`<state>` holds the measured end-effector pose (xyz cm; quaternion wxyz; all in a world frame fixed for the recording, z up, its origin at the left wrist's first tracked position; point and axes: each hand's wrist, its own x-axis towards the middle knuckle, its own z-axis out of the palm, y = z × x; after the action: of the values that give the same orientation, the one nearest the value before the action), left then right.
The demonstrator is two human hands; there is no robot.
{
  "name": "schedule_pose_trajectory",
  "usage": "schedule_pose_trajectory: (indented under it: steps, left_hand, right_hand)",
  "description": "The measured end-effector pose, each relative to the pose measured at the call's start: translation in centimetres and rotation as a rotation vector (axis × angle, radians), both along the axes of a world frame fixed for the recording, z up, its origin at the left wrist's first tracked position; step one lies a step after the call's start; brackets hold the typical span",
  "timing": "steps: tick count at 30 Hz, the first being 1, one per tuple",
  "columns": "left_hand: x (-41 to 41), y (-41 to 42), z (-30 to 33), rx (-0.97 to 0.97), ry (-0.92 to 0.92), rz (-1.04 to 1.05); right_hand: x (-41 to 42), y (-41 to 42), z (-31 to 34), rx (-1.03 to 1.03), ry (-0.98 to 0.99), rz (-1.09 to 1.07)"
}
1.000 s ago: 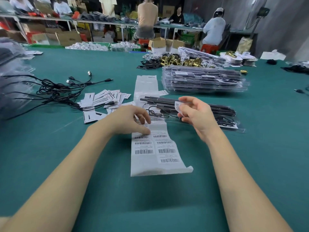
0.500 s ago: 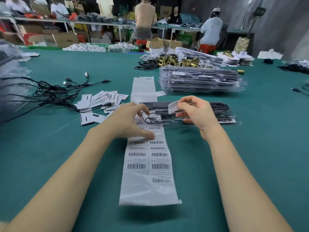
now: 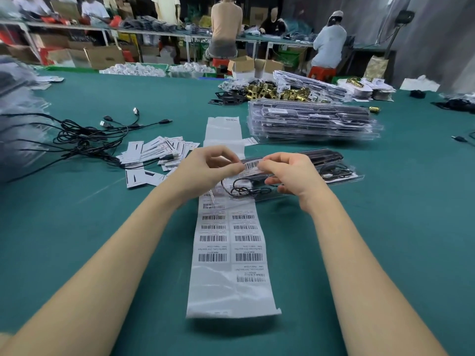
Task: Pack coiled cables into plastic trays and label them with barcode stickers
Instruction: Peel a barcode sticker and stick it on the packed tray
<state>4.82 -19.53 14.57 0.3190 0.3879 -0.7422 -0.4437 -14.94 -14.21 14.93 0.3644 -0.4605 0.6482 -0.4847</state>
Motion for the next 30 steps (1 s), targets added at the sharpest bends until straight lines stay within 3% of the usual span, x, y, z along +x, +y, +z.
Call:
schedule_pose_trajectory:
  steps: [8, 18, 30]
  left_hand:
    - [0.0, -0.2, -0.3, 0.025, -0.042, 0.082]
    - [0.0, -0.4, -0.8, -0.218, -0.278, 0.144]
    - [-0.4, -0.1, -0.9, -0.351, -0.338, 0.119]
  right_hand:
    - [0.1, 0.0, -0.4, -0.03, 0.061, -0.012]
    - [0.8, -0.9, -1.5, -0.041, 0.215, -0.032]
    - [0.7, -0.7, -1.8, -0.045, 0.269, -0.029]
